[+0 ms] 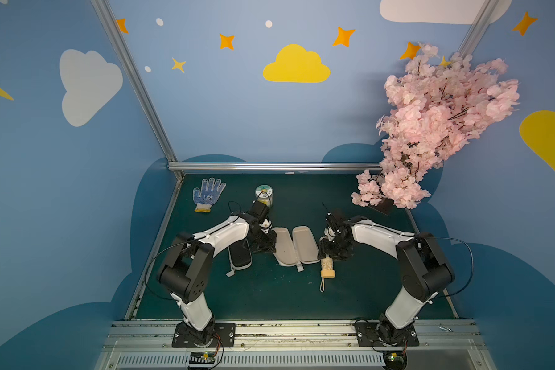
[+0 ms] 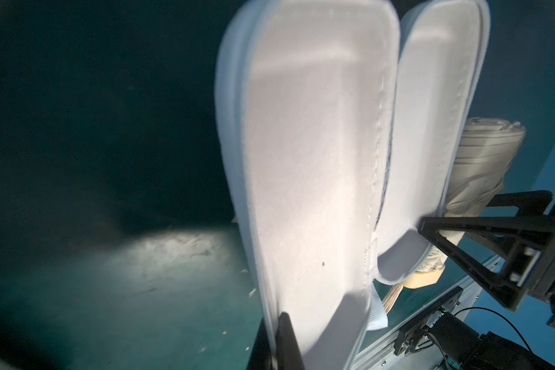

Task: Put umbrellas into zippered umbrella sleeves
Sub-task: Place the umbrella at the center of the board.

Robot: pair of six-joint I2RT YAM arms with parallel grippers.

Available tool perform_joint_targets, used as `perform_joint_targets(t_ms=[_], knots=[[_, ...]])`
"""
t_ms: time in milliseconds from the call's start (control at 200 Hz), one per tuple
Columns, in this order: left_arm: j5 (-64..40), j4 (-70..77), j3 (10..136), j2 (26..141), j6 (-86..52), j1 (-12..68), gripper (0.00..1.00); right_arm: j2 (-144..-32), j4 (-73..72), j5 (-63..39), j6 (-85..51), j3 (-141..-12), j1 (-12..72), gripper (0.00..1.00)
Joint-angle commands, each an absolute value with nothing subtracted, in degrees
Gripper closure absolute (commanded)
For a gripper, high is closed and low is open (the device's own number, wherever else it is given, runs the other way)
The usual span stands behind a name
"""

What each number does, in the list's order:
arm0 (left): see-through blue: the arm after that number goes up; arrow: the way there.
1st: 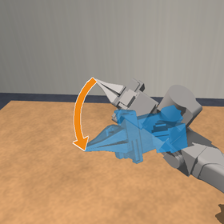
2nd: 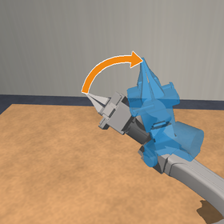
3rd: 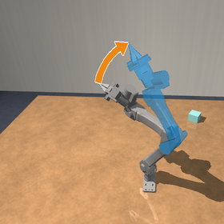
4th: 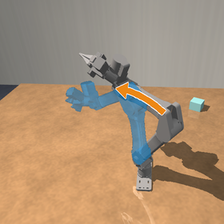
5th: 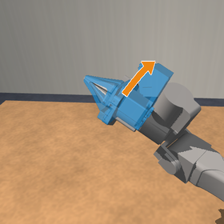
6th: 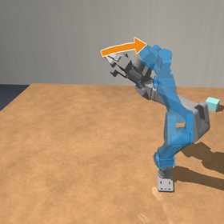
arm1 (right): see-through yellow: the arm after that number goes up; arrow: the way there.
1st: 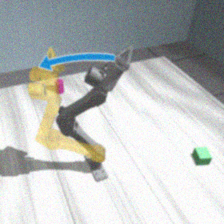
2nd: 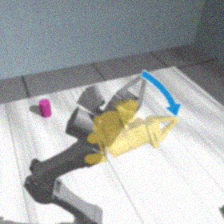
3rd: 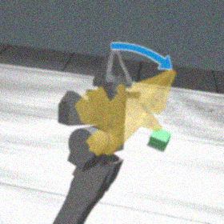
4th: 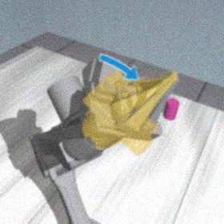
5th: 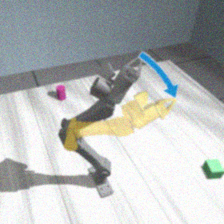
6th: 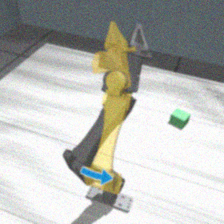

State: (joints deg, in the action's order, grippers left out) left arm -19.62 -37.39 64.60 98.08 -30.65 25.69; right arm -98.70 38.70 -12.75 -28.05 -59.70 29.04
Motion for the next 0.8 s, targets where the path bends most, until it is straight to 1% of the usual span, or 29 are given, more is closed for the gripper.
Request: perform_joint_targets(t_ms=[0, 85, 195, 315, 425, 491, 626, 701, 791], knots=[[-15.0, -42.1, 64.2, 96.2, -28.1, 23.6, 0.96, -96.4, 41.4, -15.9, -26.5, -60.0, 27.7, 0.25], [-15.4, -42.0, 64.0, 96.5, -27.7, 23.2, 0.96, -95.0, 43.4, -16.9, -24.7, -60.4, 26.6, 0.22], [-15.6, -42.2, 64.2, 96.5, -27.2, 22.9, 0.96, -96.4, 46.5, -13.0, -22.8, -60.4, 26.8, 0.22], [-14.8, -43.2, 64.4, 96.5, -26.7, 22.7, 0.96, -97.5, 44.3, -13.2, -23.7, -58.4, 28.0, 0.21], [-14.2, -43.6, 64.0, 96.3, -26.6, 22.3, 0.96, -99.4, 43.7, -11.6, -24.6, -59.6, 30.2, 0.2], [-14.0, -43.8, 64.0, 96.5, -26.7, 21.9, 0.96, -99.9, 43.3, -12.5, -24.5, -60.3, 30.4, 0.19], [-13.8, -43.9, 64.6, 97.0, -26.9, 21.3, 0.96, -93.9, 43.1, -17.5, -24.2, -62.1, 30.4, 0.15], [-13.8, -43.9, 65.0, 97.6, -26.8, 21.2, 0.96, -90.9, 46.3, -16.0, -24.3, -63.8, 29.2, 0.15], [-13.7, -44.2, 65.1, 98.3, -26.4, 21.2, 0.96, -91.3, 51.2, -13.2, -23.6, -64.7, 26.0, 0.15]])
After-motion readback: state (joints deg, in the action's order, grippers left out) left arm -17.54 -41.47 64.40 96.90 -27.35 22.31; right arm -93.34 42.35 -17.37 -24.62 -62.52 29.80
